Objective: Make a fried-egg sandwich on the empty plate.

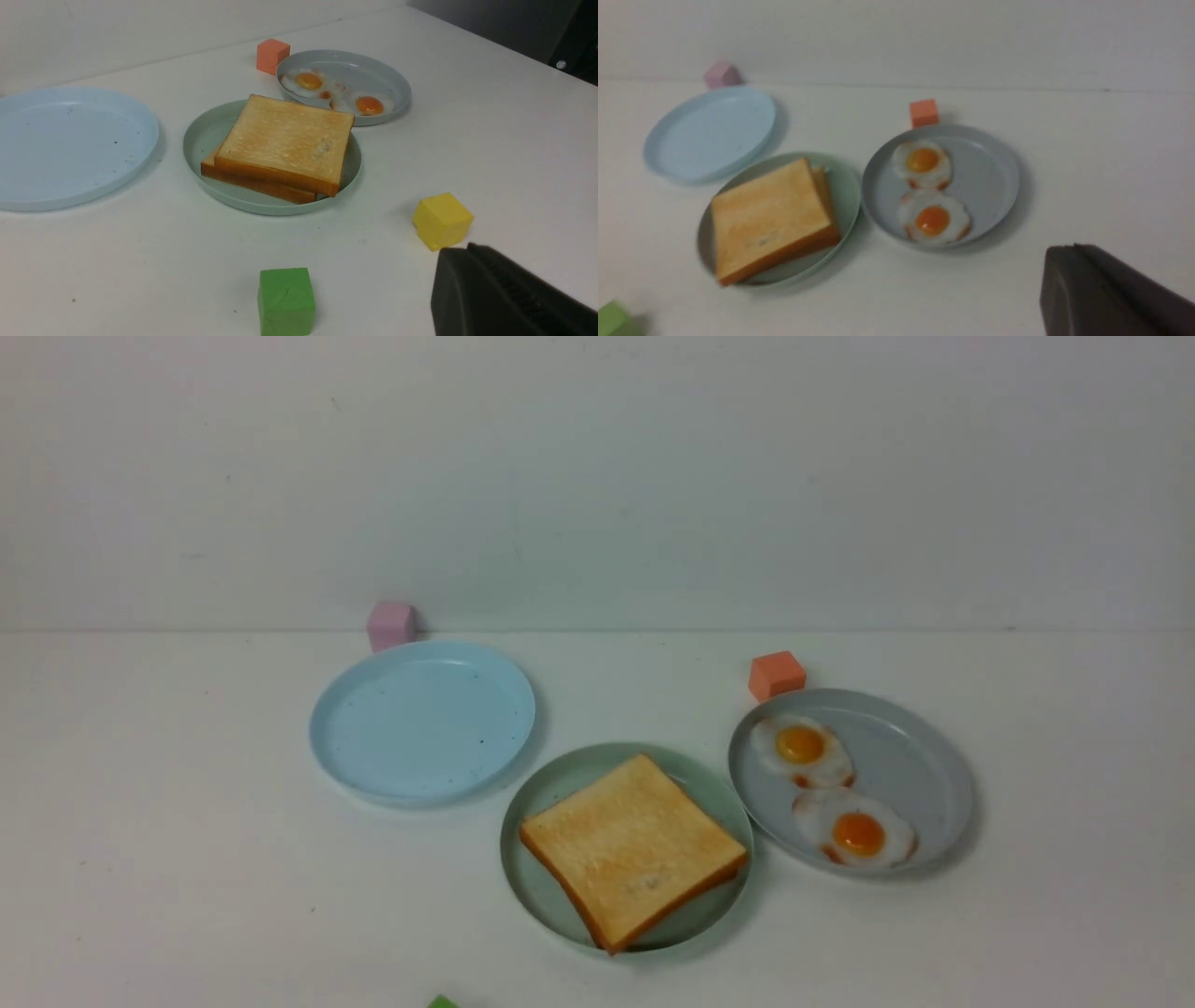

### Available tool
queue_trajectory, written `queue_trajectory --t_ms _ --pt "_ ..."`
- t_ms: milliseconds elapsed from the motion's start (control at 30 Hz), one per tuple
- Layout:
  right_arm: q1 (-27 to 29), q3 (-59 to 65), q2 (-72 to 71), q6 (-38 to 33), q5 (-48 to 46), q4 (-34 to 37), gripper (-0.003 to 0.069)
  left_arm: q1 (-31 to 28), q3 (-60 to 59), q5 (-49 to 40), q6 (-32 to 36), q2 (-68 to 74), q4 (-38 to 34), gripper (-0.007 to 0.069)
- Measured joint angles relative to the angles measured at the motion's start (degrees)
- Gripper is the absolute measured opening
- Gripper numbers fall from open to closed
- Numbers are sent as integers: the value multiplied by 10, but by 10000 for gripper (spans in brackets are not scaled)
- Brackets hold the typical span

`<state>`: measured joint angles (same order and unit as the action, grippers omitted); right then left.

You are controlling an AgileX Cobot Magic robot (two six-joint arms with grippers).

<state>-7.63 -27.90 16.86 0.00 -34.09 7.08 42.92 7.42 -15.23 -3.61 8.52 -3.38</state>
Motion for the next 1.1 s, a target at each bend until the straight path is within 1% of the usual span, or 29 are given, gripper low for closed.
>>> queue_trajectory --t_ms 33,133,167,200,233,300,400,500,1100 --pt "20 70 -33 -4 59 8 -11 0 0 0 0 0 0 -13" --pt "44 213 -99 -6 163 18 -11 0 0 0 0 0 0 -13" --pt "47 251 -120 -7 186 20 -11 0 0 0 0 0 0 -13" --pt "48 272 -139 -8 190 22 -11 0 0 0 0 0 0 -13" --pt "48 276 -143 -8 189 22 -11 0 0 0 0 0 0 -13" --pt "48 292 -169 -12 147 9 -11 0 0 0 0 0 0 -13" --pt "47 292 -174 -13 130 -14 -11 0 0 0 0 0 0 -13" --pt "45 291 -175 -14 124 -21 -10 0 0 0 0 0 -2 -11" --pt "42 290 -175 -14 120 -8 -3 0 0 0 0 0 -2 3"
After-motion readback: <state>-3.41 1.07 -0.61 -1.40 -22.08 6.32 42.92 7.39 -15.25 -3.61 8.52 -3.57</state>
